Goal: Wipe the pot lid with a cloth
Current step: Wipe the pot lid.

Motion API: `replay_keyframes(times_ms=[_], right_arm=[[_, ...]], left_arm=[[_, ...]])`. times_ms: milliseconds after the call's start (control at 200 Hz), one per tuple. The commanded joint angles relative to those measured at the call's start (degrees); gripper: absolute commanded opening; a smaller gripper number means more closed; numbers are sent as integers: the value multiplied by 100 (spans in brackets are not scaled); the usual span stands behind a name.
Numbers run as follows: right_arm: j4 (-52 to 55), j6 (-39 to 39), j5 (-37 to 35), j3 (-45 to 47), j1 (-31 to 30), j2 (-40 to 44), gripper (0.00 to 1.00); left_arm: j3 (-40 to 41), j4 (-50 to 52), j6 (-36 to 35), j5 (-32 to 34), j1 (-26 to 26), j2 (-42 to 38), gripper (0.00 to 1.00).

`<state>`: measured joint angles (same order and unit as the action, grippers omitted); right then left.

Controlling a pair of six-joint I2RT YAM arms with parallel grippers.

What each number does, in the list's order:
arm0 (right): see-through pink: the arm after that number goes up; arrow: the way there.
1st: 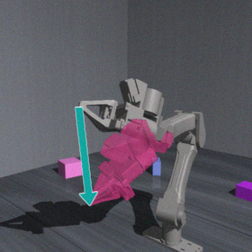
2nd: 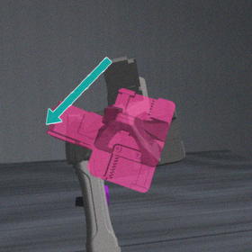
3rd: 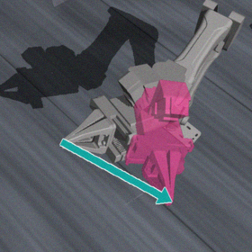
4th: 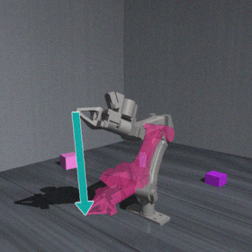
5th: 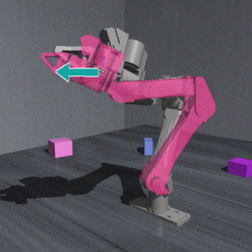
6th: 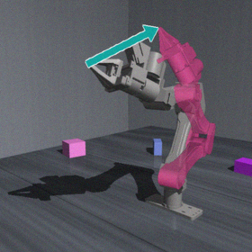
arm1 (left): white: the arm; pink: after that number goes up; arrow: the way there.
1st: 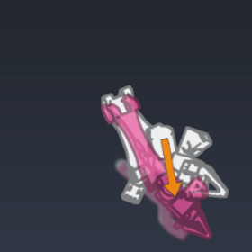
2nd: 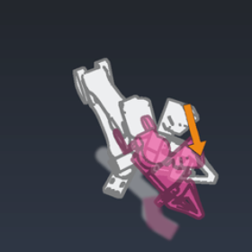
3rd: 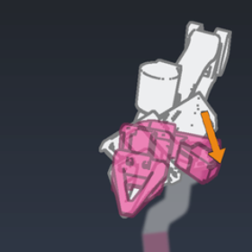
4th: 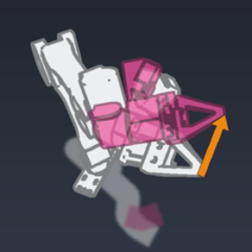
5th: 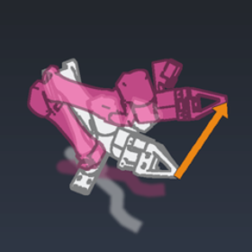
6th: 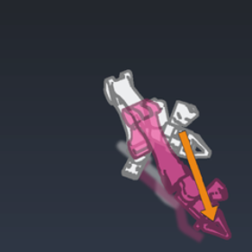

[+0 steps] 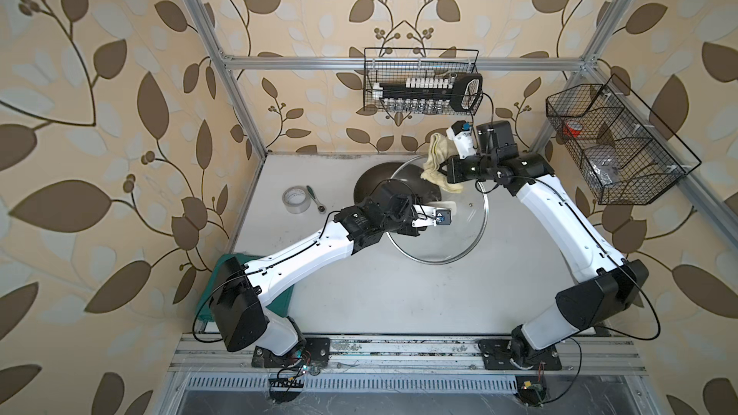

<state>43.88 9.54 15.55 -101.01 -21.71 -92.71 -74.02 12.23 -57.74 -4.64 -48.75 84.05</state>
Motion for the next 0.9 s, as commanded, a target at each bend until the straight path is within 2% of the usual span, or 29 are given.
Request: replay_keyframes(times_ms=[0,80,190,400,550,760,895], right_arm=[[32,-75,-92,-340,-482,-295,0],[33,-67,-83,-477,-703,-449,0],[46,-5,-161,-520,-708,-503,0],[62,47,-150,-325,-77,-163,0],[33,135,-116,218,580,260,0],[149,120,-17,1104,1434,994,0],[381,-121,-43,1556,1568,1475,0]], left_arm=[[-464,-1740,-416,-352,-55,-663,0],[-463,-1802,-408,-305,-56,-632,0],[-408,-1927,-315,-281,-55,-596,0],[-276,-2348,229,-84,-55,-561,0],[-268,-2679,929,71,-55,-517,0],[-460,-3026,2206,671,-55,-412,0],[-659,-2994,3154,1256,-55,-348,0]])
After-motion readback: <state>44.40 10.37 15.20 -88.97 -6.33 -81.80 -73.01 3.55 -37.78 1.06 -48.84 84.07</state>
